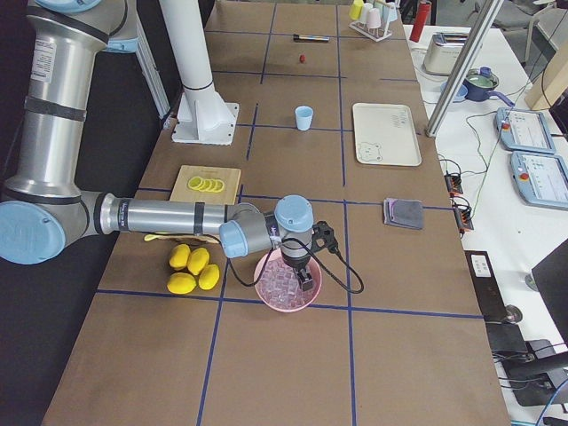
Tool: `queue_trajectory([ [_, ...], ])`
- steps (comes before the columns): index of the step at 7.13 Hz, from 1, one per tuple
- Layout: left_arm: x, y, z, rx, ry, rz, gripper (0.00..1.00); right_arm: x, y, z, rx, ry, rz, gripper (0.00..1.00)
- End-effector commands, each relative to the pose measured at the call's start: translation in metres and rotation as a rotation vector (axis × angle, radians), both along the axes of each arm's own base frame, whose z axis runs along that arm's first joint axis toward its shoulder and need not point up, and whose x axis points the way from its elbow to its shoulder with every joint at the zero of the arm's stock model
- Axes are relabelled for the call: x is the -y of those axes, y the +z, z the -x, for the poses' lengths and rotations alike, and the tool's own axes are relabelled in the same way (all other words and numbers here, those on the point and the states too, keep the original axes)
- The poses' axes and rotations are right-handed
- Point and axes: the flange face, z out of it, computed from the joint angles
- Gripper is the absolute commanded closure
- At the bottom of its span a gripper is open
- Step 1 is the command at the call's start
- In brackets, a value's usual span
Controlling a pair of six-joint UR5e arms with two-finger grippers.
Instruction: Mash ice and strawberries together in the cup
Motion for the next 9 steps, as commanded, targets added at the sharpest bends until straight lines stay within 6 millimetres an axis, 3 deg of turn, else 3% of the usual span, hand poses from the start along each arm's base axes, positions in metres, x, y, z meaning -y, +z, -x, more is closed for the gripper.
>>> queue_trajectory([
  [1,0.0,0.003,0.0,0.0,0.001,0.006,0.0,-0.006,0.017,0.018,-0.032,-0.043,0.028,0.18],
  [3,0.0,0.004,0.0,0.0,0.001,0.009,0.0,-0.008,0.034,0.031,-0.068,-0.076,0.048,0.2],
  [5,0.0,0.004,0.0,0.0,0.001,0.009,0.0,-0.01,0.045,0.031,-0.095,-0.081,0.058,0.22],
  [6,0.0,0.004,0.0,0.0,0.001,0.009,0.0,-0.01,0.048,0.032,-0.104,-0.082,0.06,0.3],
  [7,0.0,0.004,0.0,0.0,0.001,0.007,0.0,-0.01,0.048,0.031,-0.111,-0.083,0.057,0.65],
  [8,0.0,0.004,0.0,0.0,0.001,0.007,0.0,-0.011,0.05,0.031,-0.116,-0.084,0.056,0.93],
  [9,0.0,0.004,0.0,0.0,0.001,0.007,0.0,-0.011,0.05,0.031,-0.118,-0.084,0.056,0.97],
])
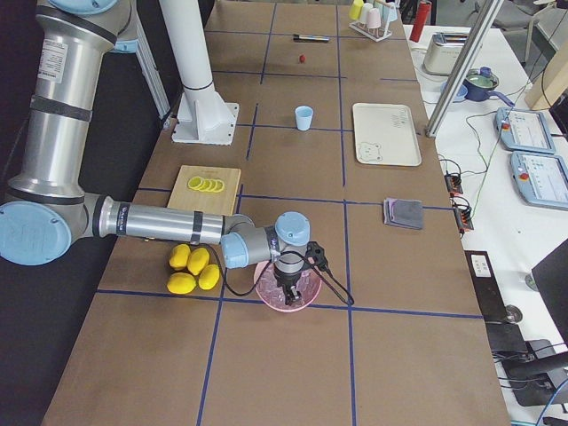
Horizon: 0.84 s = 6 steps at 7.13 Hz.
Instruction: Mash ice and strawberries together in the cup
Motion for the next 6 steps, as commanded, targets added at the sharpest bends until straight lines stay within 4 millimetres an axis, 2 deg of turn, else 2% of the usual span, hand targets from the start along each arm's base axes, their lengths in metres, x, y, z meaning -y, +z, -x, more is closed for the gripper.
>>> queue_trajectory([
  [1,0.0,-0.001,0.0,0.0,0.0,-0.002,0.0,0.0,0.0,0.0,-0.007,0.0,-0.003,0.98],
  [2,0.0,-0.001,0.0,0.0,0.0,-0.002,0.0,0.002,-0.005,0.0,-0.004,0.004,-0.011,0.98],
  [4,0.0,-0.002,0.0,0.0,0.0,-0.005,0.0,0.014,-0.037,0.001,0.022,0.041,-0.037,0.95],
  [5,0.0,-0.003,0.001,0.0,-0.002,-0.006,0.0,0.035,-0.062,0.003,0.059,0.181,0.024,0.98],
  [6,0.0,-0.004,0.001,0.0,-0.002,-0.008,0.0,0.055,-0.102,0.011,0.117,0.298,0.065,0.99],
])
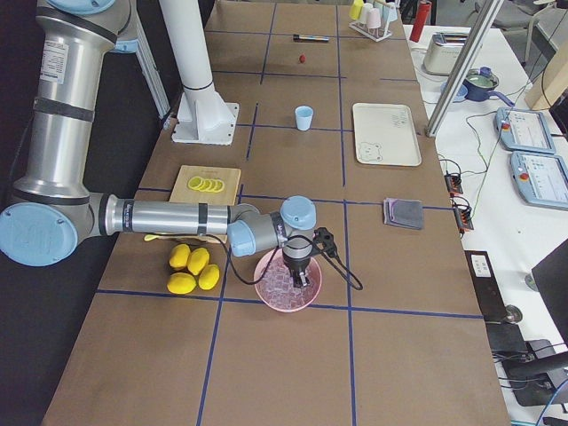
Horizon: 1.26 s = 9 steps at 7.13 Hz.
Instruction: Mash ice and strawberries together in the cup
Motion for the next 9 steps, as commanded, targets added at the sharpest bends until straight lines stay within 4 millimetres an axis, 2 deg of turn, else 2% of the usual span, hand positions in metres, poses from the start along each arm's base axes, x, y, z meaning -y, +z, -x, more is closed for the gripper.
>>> queue_trajectory([
  [1,0.0,-0.002,0.0,0.0,-0.001,-0.003,0.0,0.039,-0.088,0.014,0.137,0.216,0.075,1.0],
  [2,0.0,-0.002,0.0,0.0,-0.001,-0.003,0.0,0.052,-0.132,0.021,0.204,0.291,0.105,1.0],
  [3,0.0,0.001,0.0,0.0,-0.001,0.001,0.0,0.069,-0.171,0.05,0.246,0.305,0.11,1.0],
  [4,0.0,-0.001,0.0,0.0,-0.001,-0.002,0.0,0.071,-0.197,0.094,0.259,0.293,0.128,0.99],
  [5,0.0,0.0,0.0,0.0,-0.001,0.0,0.0,0.079,-0.235,0.138,0.261,0.309,0.139,0.99],
  [6,0.0,-0.001,0.0,0.0,-0.001,-0.002,0.0,0.084,-0.284,0.196,0.237,0.308,0.155,0.97],
  [7,-0.001,-0.001,0.0,0.0,-0.001,-0.002,0.0,0.078,-0.347,0.264,0.185,0.306,0.152,0.97],
  [8,0.0,-0.001,0.0,0.0,0.001,-0.002,0.0,0.055,-0.408,0.338,0.14,0.329,0.166,0.97],
  [9,0.0,0.0,0.0,0.0,0.0,0.001,0.0,0.035,-0.459,0.38,0.166,0.357,0.172,0.97],
])
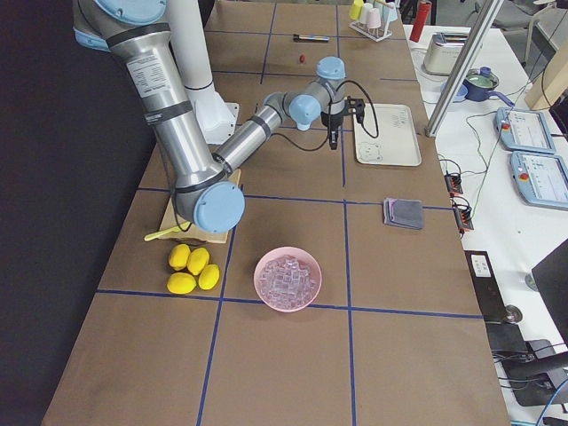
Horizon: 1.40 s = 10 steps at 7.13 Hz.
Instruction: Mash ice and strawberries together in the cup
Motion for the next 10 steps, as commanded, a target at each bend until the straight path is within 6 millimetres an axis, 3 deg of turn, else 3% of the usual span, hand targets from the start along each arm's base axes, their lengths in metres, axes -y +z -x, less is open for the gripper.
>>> queue_trajectory([
  [1,0.0,0.0,0.0,0.0,0.0,0.0,0.0,-0.053,-0.111,0.123,0.027,0.064,0.045,0.96],
  [2,0.0,0.0,0.0,0.0,-0.001,-0.001,0.0,-0.062,-0.146,0.18,0.007,0.1,0.044,0.96],
  [3,0.0,0.001,0.0,0.0,0.001,0.001,0.0,-0.071,-0.162,0.219,-0.009,0.102,0.072,0.95],
  [5,0.0,0.003,0.0,-0.001,-0.002,0.007,0.0,-0.084,-0.148,0.236,-0.038,0.079,0.08,0.91],
  [8,0.0,0.003,0.0,-0.001,0.0,0.007,0.0,-0.085,-0.128,0.235,-0.059,0.075,0.089,0.87],
  [9,0.0,0.003,0.0,-0.001,0.0,0.007,0.0,-0.085,-0.127,0.235,-0.061,0.069,0.086,0.68],
  [10,0.0,0.003,0.0,-0.001,0.0,0.007,0.0,-0.085,-0.118,0.234,-0.073,0.069,0.084,0.01],
])
